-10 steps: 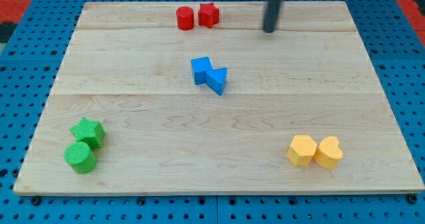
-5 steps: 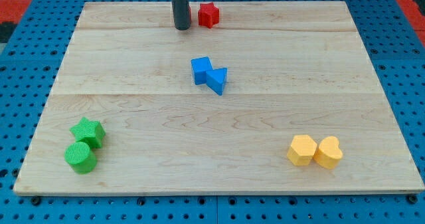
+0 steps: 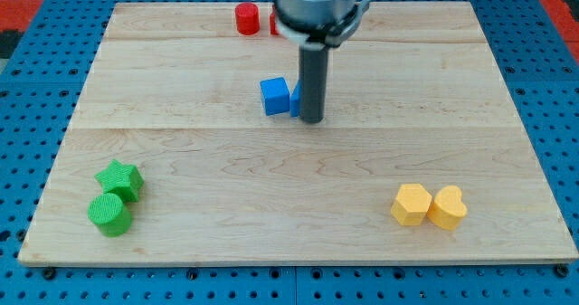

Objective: Move the blue triangle to the right of the red star

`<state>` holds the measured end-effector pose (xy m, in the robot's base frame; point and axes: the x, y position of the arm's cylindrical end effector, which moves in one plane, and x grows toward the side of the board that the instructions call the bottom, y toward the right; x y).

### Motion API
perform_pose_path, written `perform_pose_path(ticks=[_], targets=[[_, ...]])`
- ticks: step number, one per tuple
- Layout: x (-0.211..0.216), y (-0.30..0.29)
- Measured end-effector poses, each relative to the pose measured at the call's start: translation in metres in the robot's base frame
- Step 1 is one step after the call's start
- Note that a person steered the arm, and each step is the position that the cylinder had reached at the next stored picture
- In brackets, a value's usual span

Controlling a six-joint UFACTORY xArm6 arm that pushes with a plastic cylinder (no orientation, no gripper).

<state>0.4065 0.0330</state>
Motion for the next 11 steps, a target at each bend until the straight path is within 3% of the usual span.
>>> perform_pose_path(ticks=[1, 2, 3, 4, 5, 6, 7, 8, 9, 11], targets=[[-0.033, -0.019], [-0.016, -0.036], [-0.044, -0.065], [-0.063, -0.011], [-0.103, -0.001], [-0.060, -0.035], [-0.077, -0.074], [-0.097, -0.033], [-0.119, -0.029], [-0.128, 0.029]])
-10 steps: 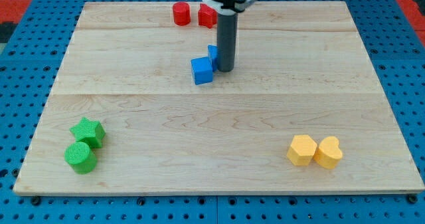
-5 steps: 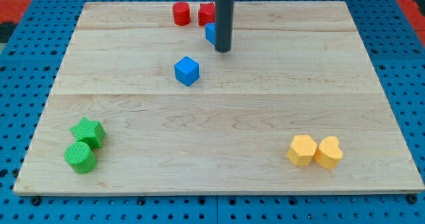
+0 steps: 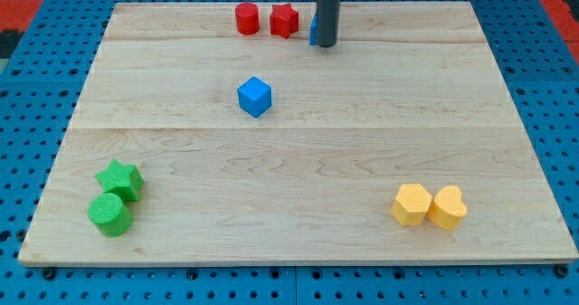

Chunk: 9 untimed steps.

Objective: Move the blue triangle to the right of the red star

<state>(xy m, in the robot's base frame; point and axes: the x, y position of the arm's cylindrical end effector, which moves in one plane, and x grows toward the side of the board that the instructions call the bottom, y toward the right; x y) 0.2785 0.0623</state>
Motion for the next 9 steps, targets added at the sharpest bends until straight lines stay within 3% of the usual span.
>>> perform_pose_path(ticks=[1, 2, 5, 6, 7, 8, 9], targets=[[-0.004, -0.004], [0.026, -0.042], [-0.011, -0.021], [0.017, -0.019], [0.018, -0.013], [0.046, -0.010], [0.164, -0.033]])
